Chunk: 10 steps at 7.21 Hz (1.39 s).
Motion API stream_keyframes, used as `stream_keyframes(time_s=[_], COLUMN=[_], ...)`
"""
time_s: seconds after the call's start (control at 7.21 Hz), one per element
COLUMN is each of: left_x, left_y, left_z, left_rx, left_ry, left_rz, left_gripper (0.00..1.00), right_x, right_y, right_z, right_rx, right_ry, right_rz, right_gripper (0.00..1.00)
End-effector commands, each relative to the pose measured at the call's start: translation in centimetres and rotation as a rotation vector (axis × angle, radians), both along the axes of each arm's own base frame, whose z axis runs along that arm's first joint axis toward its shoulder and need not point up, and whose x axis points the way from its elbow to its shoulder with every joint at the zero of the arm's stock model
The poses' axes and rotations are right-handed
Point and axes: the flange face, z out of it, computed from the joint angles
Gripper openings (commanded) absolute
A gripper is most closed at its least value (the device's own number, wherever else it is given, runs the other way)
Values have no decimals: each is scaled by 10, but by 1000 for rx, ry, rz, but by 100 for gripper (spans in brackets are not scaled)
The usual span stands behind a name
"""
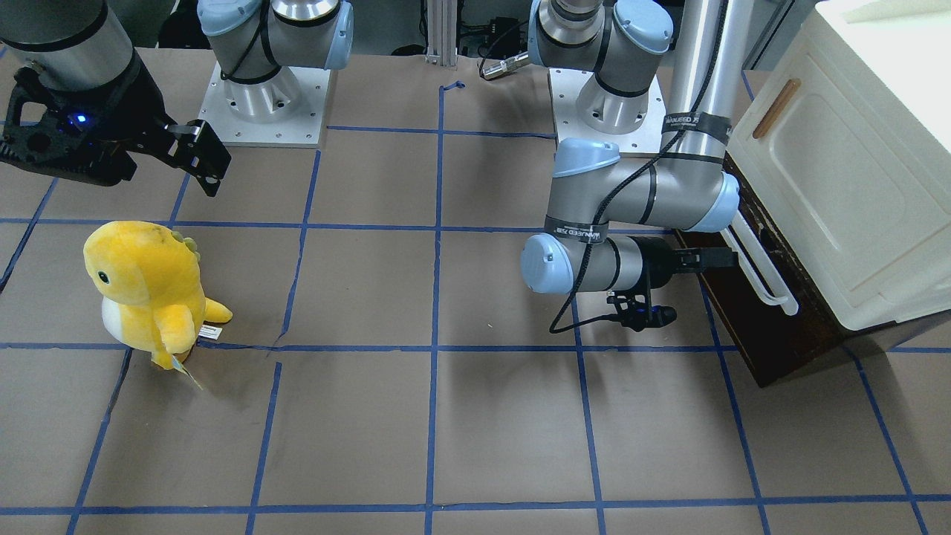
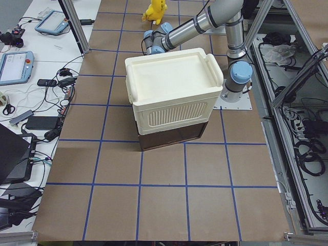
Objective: Pull drawer sideways
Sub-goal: 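Move the left gripper down to the white drawer handle and grasp it, then pull the white handle with the left gripper, sliding the drawer outward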
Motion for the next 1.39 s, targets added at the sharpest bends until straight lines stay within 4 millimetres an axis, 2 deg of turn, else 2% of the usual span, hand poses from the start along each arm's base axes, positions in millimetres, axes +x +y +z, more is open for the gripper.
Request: stream_keyframes(time_s=[0.0,0.14,0.28,0.42,0.55,0.97,1.25], left_x=[26,29,29,31,32,32,31], left_y=[-1,-2,-2,1,1,0,-1], left_z=[0,1,0,1,0,1,0], left_rx=[23,20,23,41,37,31,30], left_ry=[-39,-42,-43,-74,-97,-98,-98], left_rz=[28,31,30,13,2,3,2], left_gripper=[100,94,77,52,41,27,26], right_x=[0,-1,0,0,0,0,-1], right_y=[0,0,0,0,0,0,0], right_z=[0,0,0,0,0,0,0], right_rx=[0,0,0,1,0,0,1], right_ry=[0,0,0,0,0,0,0], right_rz=[0,-1,0,0,0,0,-1], right_gripper=[100,100,100,100,100,100,100])
